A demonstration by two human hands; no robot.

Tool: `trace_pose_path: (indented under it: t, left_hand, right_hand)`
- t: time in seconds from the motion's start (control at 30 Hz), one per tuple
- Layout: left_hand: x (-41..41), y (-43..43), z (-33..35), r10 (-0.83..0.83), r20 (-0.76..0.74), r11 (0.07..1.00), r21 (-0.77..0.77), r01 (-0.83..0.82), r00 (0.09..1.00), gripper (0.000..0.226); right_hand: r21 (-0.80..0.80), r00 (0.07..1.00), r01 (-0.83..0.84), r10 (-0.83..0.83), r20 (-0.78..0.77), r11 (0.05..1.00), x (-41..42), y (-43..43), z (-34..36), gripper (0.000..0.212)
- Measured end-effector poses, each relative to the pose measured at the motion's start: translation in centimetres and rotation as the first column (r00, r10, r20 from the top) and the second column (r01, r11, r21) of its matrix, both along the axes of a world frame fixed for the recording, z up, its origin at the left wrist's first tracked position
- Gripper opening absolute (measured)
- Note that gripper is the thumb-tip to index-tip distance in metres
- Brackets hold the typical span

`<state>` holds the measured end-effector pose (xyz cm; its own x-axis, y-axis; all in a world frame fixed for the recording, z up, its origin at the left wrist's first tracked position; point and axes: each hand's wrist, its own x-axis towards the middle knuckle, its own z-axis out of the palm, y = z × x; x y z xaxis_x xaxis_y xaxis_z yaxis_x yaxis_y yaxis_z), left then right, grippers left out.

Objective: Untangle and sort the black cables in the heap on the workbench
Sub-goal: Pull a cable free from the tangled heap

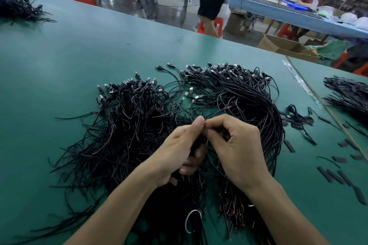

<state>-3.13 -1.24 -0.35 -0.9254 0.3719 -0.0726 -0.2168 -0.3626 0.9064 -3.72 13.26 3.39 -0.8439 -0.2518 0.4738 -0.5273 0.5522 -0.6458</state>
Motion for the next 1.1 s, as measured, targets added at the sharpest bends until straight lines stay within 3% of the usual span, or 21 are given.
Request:
trace_pose_path:
  t: [0.17,0.37,0.6,0.77,0.87,1.1]
  left_hand:
    - [-0.4,-0.2,-0.2,-0.040,0.009,0.993,0.113,0.038,0.999,0.033]
    - [-0.6,-0.3,-0.1,0.117,0.207,0.988,0.073,-0.134,0.971,0.041]
    - [-0.1,0.4,0.9,0.185,0.301,0.975,0.061,-0.213,0.935,0.056]
    - [0.0,1.0,0.9,0.296,0.208,0.946,0.069,-0.316,0.932,0.050]
    - [0.1,1.0,0.8,0.305,0.160,0.946,0.064,-0.319,0.939,0.051]
    - [-0.6,0.7,0.5,0.291,0.290,0.951,0.015,-0.308,0.912,0.047]
  right_hand:
    - [-0.035,0.999,0.030,-0.029,0.022,0.999,0.1,-0.1,0.3,0.026]
    - [-0.049,0.997,0.064,-0.062,0.035,0.997,0.6,-0.8,-0.8,0.018]
    - [0.173,0.988,-0.050,0.074,-0.135,0.984,0.8,-1.1,-0.6,0.005]
    - [0.187,0.981,-0.018,0.054,-0.188,0.982,0.8,-0.9,-0.4,0.005]
    - [0.277,0.973,0.013,0.052,-0.225,0.961,0.9,-1.1,-0.3,0.007]
    - [0.504,0.965,-0.128,0.225,-0.137,0.854,0.0,-0.3,1.3,0.017]
